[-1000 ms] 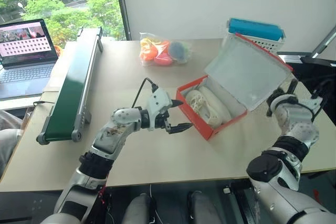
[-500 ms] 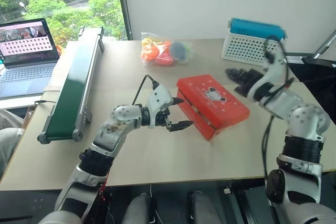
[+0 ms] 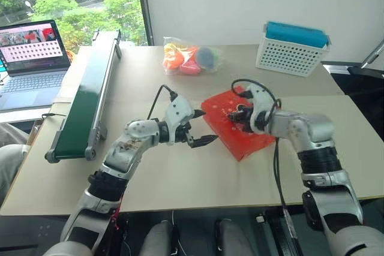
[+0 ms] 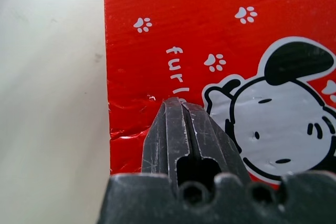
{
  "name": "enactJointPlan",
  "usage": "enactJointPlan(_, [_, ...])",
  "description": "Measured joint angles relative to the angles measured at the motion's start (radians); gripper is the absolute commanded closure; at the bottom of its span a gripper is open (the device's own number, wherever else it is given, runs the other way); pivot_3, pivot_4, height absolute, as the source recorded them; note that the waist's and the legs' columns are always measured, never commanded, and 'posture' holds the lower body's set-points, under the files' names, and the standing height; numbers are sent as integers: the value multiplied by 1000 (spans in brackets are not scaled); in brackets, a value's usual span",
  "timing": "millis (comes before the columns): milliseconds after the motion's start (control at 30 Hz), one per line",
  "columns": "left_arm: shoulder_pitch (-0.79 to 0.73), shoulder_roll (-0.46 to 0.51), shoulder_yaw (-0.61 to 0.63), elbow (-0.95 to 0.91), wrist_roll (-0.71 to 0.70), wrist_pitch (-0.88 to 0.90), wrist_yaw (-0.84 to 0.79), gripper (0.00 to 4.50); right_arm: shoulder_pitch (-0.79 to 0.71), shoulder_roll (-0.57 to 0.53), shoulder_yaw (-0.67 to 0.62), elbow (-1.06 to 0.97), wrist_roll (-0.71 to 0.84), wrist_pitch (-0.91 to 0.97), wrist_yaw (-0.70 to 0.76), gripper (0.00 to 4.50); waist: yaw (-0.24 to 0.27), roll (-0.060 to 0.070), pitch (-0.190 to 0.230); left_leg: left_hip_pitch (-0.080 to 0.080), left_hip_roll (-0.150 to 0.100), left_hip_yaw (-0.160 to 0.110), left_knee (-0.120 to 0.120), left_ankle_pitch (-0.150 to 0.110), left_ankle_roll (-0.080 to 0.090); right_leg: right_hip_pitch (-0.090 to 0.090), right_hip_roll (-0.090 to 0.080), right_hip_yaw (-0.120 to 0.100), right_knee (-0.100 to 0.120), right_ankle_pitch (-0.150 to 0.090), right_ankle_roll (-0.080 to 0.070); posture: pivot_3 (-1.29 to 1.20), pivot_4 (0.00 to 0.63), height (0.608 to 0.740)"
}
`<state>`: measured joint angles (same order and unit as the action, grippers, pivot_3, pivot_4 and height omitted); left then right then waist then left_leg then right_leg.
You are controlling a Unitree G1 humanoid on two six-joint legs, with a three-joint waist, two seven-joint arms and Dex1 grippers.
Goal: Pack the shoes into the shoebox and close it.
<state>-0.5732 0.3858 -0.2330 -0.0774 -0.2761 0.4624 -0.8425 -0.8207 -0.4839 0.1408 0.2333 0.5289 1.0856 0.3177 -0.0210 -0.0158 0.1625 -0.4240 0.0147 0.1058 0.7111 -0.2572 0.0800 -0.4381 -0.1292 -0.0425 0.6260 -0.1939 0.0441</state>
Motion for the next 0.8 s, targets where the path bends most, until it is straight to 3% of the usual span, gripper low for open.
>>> enactJointPlan(167, [15, 1, 3, -8, 0, 0, 9, 0, -68, 12, 123, 139, -142, -101, 122, 4487, -14, -6, -5, 12, 1, 0, 0, -1, 0, 12, 0, -1, -2, 0, 0, 0, 150, 705])
enactJointPlan(333, [37, 5, 5, -30, 2, 0, 21, 0, -88, 42, 148, 220, -232, -165, 193, 4487, -23, -14, -14, 20, 3, -2, -1, -7, -11, 15, 0, -2, -3, -1, -1, 0, 150, 705])
enactJointPlan(567, [83, 1, 52, -34, 28, -1, 116, 0, -20, 50, 34, 102, -235, -127, 180, 4487, -15, -13, -18, 13, 2, -4, -2, -7, -12, 11, -3, -2, -2, 0, -2, 0, 150, 705])
enactJointPlan(800, [106, -39, 130, -9, 72, -23, 259, 0, 87, 59, -100, -117, -191, -1, 133, 4487, 7, -11, -16, -3, 1, -3, -2, 2, -12, -4, -4, -4, 0, 1, -3, 0, 150, 705])
